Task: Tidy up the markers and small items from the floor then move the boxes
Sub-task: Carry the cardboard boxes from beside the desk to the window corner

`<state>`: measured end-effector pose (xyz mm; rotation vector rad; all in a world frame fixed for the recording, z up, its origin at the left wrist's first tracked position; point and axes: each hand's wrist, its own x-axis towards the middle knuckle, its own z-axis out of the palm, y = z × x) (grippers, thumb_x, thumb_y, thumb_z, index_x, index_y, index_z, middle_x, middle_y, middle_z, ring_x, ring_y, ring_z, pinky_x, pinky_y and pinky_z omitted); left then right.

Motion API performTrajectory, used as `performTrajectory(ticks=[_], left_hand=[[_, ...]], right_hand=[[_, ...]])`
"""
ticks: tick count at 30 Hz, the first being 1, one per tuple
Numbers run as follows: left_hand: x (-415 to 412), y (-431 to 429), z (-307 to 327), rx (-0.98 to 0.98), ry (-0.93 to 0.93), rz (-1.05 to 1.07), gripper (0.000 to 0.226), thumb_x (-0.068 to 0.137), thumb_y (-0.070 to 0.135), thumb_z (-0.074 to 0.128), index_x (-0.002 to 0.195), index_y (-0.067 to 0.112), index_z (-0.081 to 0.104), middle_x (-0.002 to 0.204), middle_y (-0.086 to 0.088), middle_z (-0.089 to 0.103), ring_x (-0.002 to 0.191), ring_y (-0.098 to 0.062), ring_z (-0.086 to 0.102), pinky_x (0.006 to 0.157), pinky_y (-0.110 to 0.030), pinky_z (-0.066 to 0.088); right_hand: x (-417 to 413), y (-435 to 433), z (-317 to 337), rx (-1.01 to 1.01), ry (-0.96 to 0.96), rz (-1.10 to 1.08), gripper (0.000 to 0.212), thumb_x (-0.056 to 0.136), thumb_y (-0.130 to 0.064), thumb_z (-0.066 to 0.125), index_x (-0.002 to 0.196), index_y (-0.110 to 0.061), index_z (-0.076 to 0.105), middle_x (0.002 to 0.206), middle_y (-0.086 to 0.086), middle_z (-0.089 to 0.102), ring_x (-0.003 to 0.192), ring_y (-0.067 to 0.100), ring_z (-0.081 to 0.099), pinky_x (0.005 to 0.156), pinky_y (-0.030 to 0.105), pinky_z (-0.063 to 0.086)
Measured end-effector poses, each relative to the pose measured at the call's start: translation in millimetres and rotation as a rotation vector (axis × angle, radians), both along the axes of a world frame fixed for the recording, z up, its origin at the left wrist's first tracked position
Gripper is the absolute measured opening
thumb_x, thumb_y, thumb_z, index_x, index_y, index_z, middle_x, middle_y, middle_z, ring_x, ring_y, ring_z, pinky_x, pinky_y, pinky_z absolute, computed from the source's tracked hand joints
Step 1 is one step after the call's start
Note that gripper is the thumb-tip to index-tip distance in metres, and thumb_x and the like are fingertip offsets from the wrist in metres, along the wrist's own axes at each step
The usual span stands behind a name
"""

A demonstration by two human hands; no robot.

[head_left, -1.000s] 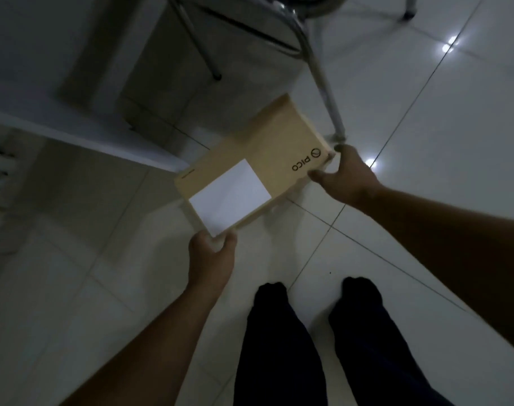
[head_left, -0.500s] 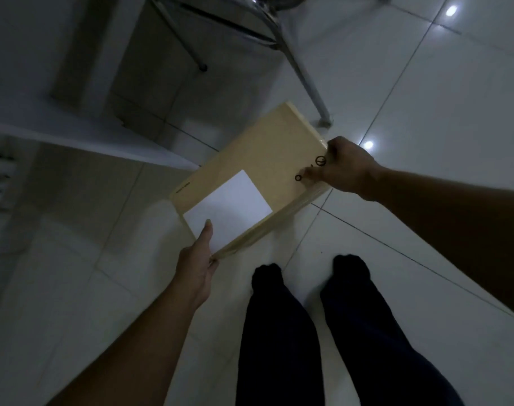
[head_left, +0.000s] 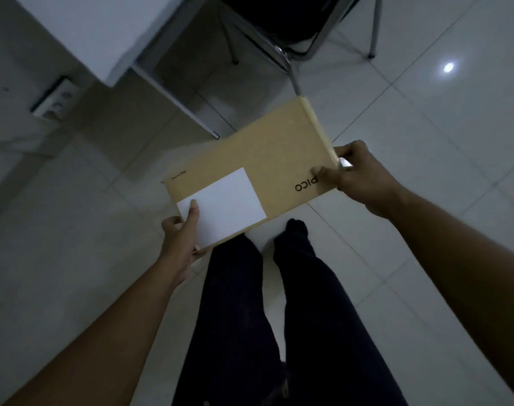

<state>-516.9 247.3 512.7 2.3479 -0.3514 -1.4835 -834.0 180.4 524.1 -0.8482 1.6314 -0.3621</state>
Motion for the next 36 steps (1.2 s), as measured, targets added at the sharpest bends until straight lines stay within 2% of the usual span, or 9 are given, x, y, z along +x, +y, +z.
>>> performTrajectory(ticks=[4, 7, 11, 14, 17, 21, 24, 30, 36], left_hand=[[17.2, 47.7, 73.8, 0.029, -0.027, -0.086, 0.07, 0.077, 0.074, 0.049, 0.129, 0.031, 0.03, 0.125, 0.004, 0.048, 0.104, -0.02, 0.054, 0.074, -0.04, 0.056], [39.4, 78.1, 112.0, 0.032, 0.006, -0.026, 0.081, 0.072, 0.082, 0.04, 0.124, 0.021, 0.04, 0.127, -0.004, 0.053, 0.105, -0.025, 0.058, 0.089, -0.049, 0.052], [71.6, 111.9, 144.1, 0.002, -0.03, 0.145, 0.127, 0.044, 0.102, 0.02, 0.124, 0.009, 0.053, 0.114, -0.014, 0.064, 0.096, -0.033, 0.065, 0.087, -0.052, 0.053], [107.7, 152.4, 174.7, -0.034, -0.033, 0.428, 0.135, 0.036, 0.105, 0.011, 0.12, 0.009, 0.056, 0.103, -0.017, 0.068, 0.084, -0.035, 0.069, 0.079, -0.052, 0.056], [147.4, 197.6, 196.5, -0.068, -0.027, 0.635, 0.138, 0.034, 0.105, 0.011, 0.127, 0.013, 0.053, 0.113, -0.016, 0.066, 0.09, -0.036, 0.067, 0.081, -0.051, 0.056], [206.1, 257.6, 222.2, -0.136, -0.053, 0.704, 0.124, 0.047, 0.1, 0.025, 0.131, 0.013, 0.05, 0.121, -0.013, 0.061, 0.097, -0.032, 0.064, 0.086, -0.048, 0.054], [263.9, 321.6, 244.5, -0.251, -0.061, 0.819, 0.093, 0.059, 0.085, 0.038, 0.115, 0.015, 0.061, 0.108, -0.011, 0.067, 0.087, -0.031, 0.066, 0.082, -0.048, 0.056], [353.4, 408.3, 277.9, -0.391, -0.158, 0.885, 0.083, 0.063, 0.08, 0.043, 0.11, 0.015, 0.063, 0.106, -0.01, 0.067, 0.093, -0.031, 0.064, 0.092, -0.052, 0.05], [441.8, 466.4, 301.9, -0.509, -0.226, 0.945, 0.052, 0.075, 0.073, 0.049, 0.085, 0.024, 0.065, 0.099, -0.004, 0.07, 0.092, -0.025, 0.067, 0.093, -0.048, 0.051]], right_hand=[[16.9, 8.1, 91.0, 0.006, 0.012, 0.476, 0.096, 0.079, -0.033, 0.075, 0.147, -0.035, 0.008, 0.129, -0.007, 0.04, 0.112, 0.019, 0.052, 0.088, 0.034, 0.047], [47.9, 17.4, 136.5, -0.027, 0.105, 0.768, 0.093, 0.082, -0.026, 0.071, 0.148, -0.032, 0.006, 0.136, 0.007, 0.04, 0.119, 0.03, 0.049, 0.095, 0.044, 0.048], [89.0, 41.9, 169.9, 0.041, 0.045, 0.673, 0.088, 0.076, -0.048, 0.073, 0.143, -0.028, 0.018, 0.126, 0.007, 0.05, 0.107, 0.024, 0.058, 0.088, 0.044, 0.054], [145.8, 70.0, 191.9, 0.081, -0.075, 0.581, 0.081, 0.071, -0.069, 0.062, 0.131, -0.027, 0.028, 0.124, 0.005, 0.055, 0.101, 0.018, 0.061, 0.081, 0.04, 0.056], [204.0, 96.3, 200.3, 0.098, -0.098, 0.526, 0.087, 0.07, -0.082, 0.049, 0.131, -0.023, 0.034, 0.129, 0.007, 0.052, 0.109, 0.025, 0.057, 0.089, 0.054, 0.052], [278.7, 134.9, 213.4, 0.104, -0.137, 0.492, 0.093, 0.071, -0.089, 0.032, 0.14, -0.027, 0.036, 0.137, 0.013, 0.048, 0.12, 0.038, 0.05, 0.095, 0.065, 0.043], [356.7, 172.2, 229.6, 0.08, -0.198, 0.528, 0.088, 0.075, -0.087, 0.028, 0.142, -0.031, 0.038, 0.141, 0.016, 0.045, 0.121, 0.041, 0.048, 0.093, 0.068, 0.042], [480.6, 228.8, 251.4, 0.069, -0.179, 0.624, 0.097, 0.071, -0.082, 0.045, 0.148, -0.027, 0.021, 0.152, 0.01, 0.032, 0.136, 0.041, 0.032, 0.099, 0.073, 0.029], [606.5, 237.6, 268.8, 0.071, -0.258, 0.882, 0.087, 0.064, -0.085, 0.053, 0.14, -0.049, 0.027, 0.144, 0.002, 0.036, 0.134, 0.041, 0.034, 0.089, 0.07, 0.04]])
